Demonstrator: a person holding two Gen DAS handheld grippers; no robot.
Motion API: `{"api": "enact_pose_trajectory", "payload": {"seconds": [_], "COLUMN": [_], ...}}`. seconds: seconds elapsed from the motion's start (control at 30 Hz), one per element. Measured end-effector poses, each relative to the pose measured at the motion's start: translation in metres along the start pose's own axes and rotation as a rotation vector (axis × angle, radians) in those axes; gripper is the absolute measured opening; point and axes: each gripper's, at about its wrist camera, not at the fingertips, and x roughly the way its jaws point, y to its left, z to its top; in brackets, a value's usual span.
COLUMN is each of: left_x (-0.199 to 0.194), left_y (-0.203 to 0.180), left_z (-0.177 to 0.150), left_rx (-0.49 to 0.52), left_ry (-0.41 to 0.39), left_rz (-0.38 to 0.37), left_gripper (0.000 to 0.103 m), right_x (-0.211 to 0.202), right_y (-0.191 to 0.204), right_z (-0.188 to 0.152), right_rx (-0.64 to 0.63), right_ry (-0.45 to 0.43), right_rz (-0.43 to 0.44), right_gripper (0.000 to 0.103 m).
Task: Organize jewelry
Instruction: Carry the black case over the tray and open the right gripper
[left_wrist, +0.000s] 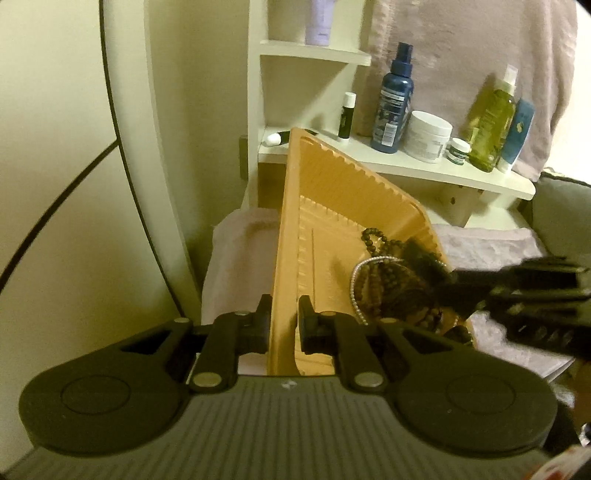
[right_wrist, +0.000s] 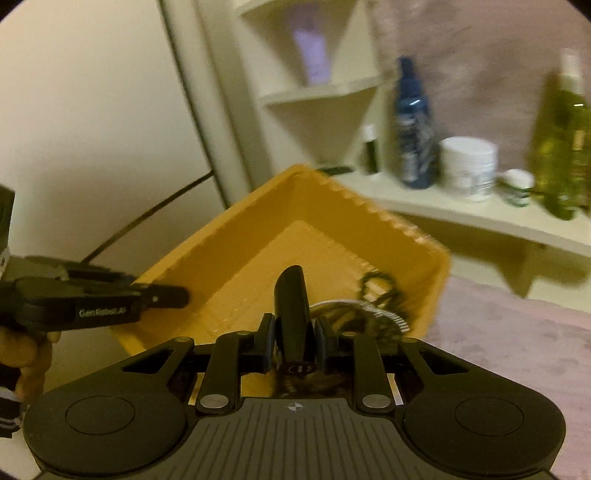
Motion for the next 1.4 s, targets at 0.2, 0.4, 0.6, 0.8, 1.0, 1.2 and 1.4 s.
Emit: {"api": "enact_pose_trajectory", "payload": {"seconds": [0.2,0.4,0.6,0.8,1.0,1.2,1.4], "left_x": [0.007,0.013,0.015,0.015,0.018,0.016,0.012], "left_y": [0.013,0.028,0.035,0.043,0.047,0.05,0.052], "left_z": [-0.007,-0.015,-0.021,-0.025,-0.029,-0.031,-0.032], "left_rx": [-0.03,-0.081,-0.082,-0.095,-0.106,-0.119,-0.121], "left_ry": [0.015,0.025,0.031,0.029,0.039,0.028,0.016], "left_rz": [-0.027,-0.052,-0.064,-0.06,-0.059,-0.056,-0.045], "left_gripper": [0.017,0.018,0.022,0.025,0.026,0.028,0.031], "right_x": [0.023,0.032,0.041,0.049,0.051,0.048,0.037], "right_y": [0.014,0.014,0.021,0.03,0.032,0.034,0.036], "right_z": [-0.005,-0.005,-0.004,-0.006,-0.007,-0.009,-0.007], "right_rx": [-0.055,-0.082,-0.131,-0.18,-0.222,-0.235,-0.222], "right_ry": [0.064,0.108,0.132,0.144,0.129,0.107,0.057], "right_rz": [-0.01,-0.02,-0.048,-0.06,-0.081,-0.074,-0.064], "right_gripper": [0.023,0.023,0.023,0.023,0.023,0.023,0.028]}}
